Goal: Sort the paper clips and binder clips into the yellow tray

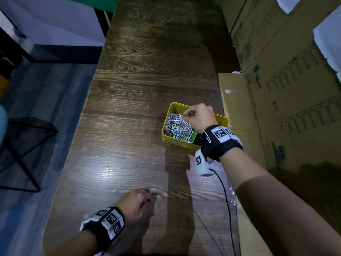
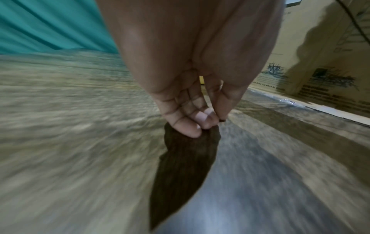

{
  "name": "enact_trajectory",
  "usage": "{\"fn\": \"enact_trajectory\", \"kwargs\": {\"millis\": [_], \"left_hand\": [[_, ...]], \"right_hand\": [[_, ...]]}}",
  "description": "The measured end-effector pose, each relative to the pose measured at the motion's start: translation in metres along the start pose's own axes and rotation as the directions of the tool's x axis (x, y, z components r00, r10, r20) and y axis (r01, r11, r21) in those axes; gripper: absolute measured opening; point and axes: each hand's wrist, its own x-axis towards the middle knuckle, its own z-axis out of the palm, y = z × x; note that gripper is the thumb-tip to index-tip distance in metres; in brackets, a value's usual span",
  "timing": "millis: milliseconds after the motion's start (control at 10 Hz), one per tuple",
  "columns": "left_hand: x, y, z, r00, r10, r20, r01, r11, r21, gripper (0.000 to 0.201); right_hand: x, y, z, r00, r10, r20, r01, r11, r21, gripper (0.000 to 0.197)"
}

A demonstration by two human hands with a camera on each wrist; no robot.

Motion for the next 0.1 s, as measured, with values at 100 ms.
{"fn": "enact_trajectory", "kwargs": {"millis": [100], "left_hand": [[-0.0257,-0.007,0.0089,0.999,-0.033,0.034,0.033,0.999,-0.024,0.036]], "right_hand": [[0.0015,-0.0102,0.0071,0.996,0.062,0.057,-0.055,0.991,-0.126,0.039]]}}
